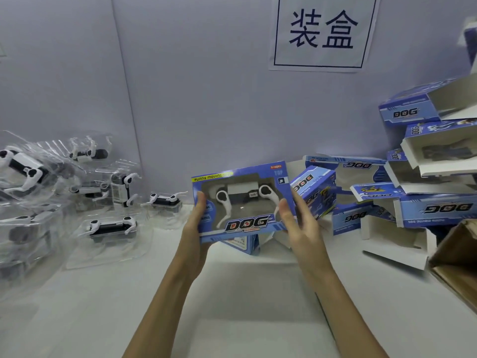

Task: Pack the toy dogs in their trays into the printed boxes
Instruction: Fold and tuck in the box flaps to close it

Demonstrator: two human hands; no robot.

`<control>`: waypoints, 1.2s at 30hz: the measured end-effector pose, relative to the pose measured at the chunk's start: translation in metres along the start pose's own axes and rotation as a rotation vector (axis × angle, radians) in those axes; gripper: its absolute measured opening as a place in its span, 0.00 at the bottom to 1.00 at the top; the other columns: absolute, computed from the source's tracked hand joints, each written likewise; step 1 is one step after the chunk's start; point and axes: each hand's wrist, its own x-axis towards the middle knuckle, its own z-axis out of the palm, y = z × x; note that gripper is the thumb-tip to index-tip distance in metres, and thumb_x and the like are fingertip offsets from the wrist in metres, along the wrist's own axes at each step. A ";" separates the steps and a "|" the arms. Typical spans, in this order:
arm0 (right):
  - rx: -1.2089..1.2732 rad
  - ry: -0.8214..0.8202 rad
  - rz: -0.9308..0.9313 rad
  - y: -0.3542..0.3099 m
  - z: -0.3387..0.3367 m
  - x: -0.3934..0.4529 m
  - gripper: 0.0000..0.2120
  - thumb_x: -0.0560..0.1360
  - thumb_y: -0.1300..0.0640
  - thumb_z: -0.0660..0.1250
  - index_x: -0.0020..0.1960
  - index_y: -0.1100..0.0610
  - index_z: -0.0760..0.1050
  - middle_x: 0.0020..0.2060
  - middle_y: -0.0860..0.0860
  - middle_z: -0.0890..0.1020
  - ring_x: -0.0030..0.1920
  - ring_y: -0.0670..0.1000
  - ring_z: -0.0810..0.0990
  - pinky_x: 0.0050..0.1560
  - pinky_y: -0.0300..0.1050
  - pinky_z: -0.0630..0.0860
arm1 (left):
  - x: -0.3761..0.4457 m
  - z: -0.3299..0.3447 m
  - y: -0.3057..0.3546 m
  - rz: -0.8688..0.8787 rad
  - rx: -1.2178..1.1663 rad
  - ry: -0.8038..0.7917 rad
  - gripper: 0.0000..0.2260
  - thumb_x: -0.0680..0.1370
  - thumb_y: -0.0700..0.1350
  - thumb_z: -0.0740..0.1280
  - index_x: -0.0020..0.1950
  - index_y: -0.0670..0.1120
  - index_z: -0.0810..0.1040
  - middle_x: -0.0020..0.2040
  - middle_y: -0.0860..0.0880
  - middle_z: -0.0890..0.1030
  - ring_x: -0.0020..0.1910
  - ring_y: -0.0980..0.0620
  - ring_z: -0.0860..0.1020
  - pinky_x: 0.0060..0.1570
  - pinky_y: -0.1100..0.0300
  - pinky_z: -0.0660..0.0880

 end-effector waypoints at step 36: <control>0.594 0.849 -0.293 -0.064 -0.114 -0.003 0.26 0.73 0.53 0.80 0.65 0.51 0.70 0.67 0.58 0.80 0.62 0.58 0.85 0.57 0.55 0.84 | 0.016 -0.016 -0.009 -0.082 0.024 0.088 0.31 0.84 0.65 0.52 0.63 0.41 0.82 0.50 0.45 0.85 0.42 0.46 0.80 0.44 0.51 0.74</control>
